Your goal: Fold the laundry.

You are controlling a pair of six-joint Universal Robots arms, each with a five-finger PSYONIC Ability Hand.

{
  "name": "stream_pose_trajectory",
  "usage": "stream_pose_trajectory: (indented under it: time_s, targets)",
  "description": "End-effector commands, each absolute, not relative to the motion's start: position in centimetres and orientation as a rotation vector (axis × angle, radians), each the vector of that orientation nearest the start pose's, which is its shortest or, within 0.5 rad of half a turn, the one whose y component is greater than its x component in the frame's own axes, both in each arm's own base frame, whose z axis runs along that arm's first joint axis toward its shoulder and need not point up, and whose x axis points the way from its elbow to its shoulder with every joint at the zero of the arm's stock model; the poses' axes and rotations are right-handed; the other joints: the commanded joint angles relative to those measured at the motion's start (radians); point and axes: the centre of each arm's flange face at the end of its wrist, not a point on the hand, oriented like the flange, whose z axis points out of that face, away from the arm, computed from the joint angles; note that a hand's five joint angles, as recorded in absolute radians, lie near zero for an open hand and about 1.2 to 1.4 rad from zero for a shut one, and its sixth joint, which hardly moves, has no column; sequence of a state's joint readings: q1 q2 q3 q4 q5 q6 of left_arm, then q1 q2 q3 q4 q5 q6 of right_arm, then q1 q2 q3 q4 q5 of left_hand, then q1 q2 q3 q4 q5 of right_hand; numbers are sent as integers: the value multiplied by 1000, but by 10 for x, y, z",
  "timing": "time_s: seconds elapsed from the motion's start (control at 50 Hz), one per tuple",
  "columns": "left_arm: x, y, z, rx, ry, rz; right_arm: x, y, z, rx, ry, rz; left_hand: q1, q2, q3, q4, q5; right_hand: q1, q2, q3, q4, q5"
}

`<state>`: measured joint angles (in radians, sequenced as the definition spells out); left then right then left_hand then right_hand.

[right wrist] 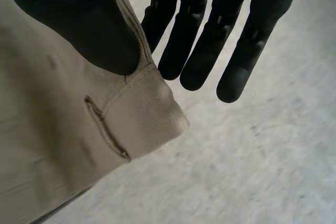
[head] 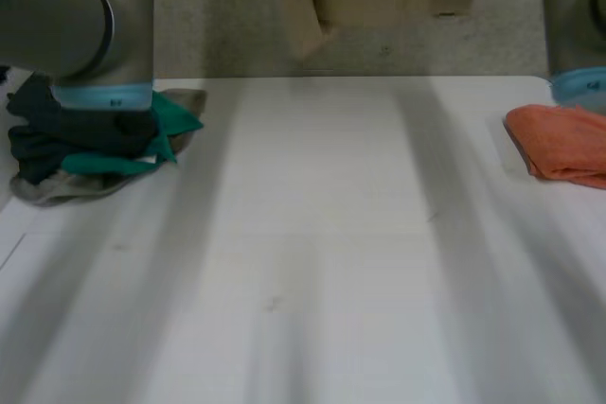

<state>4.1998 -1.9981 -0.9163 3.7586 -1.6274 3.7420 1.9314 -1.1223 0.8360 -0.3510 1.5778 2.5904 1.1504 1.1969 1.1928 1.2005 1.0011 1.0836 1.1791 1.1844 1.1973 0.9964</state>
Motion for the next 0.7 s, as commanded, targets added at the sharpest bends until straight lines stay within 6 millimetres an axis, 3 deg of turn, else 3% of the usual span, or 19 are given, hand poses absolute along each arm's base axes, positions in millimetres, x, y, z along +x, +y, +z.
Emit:
stream_pose_trajectory:
  time_s: [0.02, 0.04, 0.1, 0.12, 0.18, 0.2, 0.28, 0.36, 0.42, 0.46, 0.54, 0.56, 0.62, 0.7]
  targets:
    - [-319, -325, 363, 663, 1257, -2669, 288, -377, 348, -872, 1627, -2745, 246, 199, 203, 196, 221, 313, 217, 212, 199, 225]
    - [-318, -325, 340, 708, 1341, -2612, 291, -382, 325, -943, 1687, -2679, 246, 199, 203, 196, 221, 313, 217, 212, 199, 225]
    - [-318, -321, 310, 780, 1450, -2535, 295, -387, 288, -1060, 1783, -2573, 246, 199, 203, 196, 221, 313, 217, 212, 199, 225]
    - [-316, -318, 291, 822, 1518, -2480, 298, -389, 263, -1142, 1835, -2510, 246, 199, 203, 196, 221, 313, 217, 212, 199, 225]
    - [-313, -311, 260, 889, 1615, -2396, 299, -388, 229, -1263, 1922, -2419, 246, 199, 203, 196, 221, 313, 217, 212, 199, 225]
    - [-312, -307, 238, 935, 1678, -2334, 302, -384, 208, -1348, 1966, -2355, 246, 199, 203, 196, 221, 313, 217, 212, 199, 225]
    - [-310, -290, 199, 1037, 1796, -2213, 309, -362, 173, -1545, 2028, -2190, 246, 199, 203, 196, 221, 313, 217, 212, 199, 225]
    - [-302, -267, 176, 1133, 1910, -2077, 302, -341, 153, -1639, 2123, -2006, 246, 199, 203, 196, 221, 313, 217, 212, 199, 225]
    - [-290, -246, 179, 1186, 1974, -1979, 293, -321, 148, -1693, 2207, -1844, 246, 199, 203, 196, 221, 313, 217, 212, 199, 225]
    - [-283, -235, 183, 1210, 2005, -1932, 288, -308, 156, -1706, 2243, -1784, 246, 199, 203, 196, 221, 313, 217, 212, 199, 225]
    - [-267, -205, 194, 1268, 2074, -1821, 272, -272, 193, -1738, 2301, -1690, 246, 199, 203, 196, 221, 313, 217, 212, 199, 225]
    - [-259, -189, 199, 1299, 2105, -1769, 264, -255, 204, -1766, 2328, -1632, 246, 199, 203, 196, 221, 313, 217, 212, 199, 225]
    - [-247, -161, 204, 1377, 2162, -1659, 253, -234, 213, -1804, 2368, -1535, 246, 199, 203, 196, 221, 313, 217, 212, 199, 225]
    - [-227, -97, 209, 1644, 2242, -1362, 229, -177, 223, -2001, 2366, -1254, 246, 199, 203, 196, 221, 313, 217, 212, 199, 225]
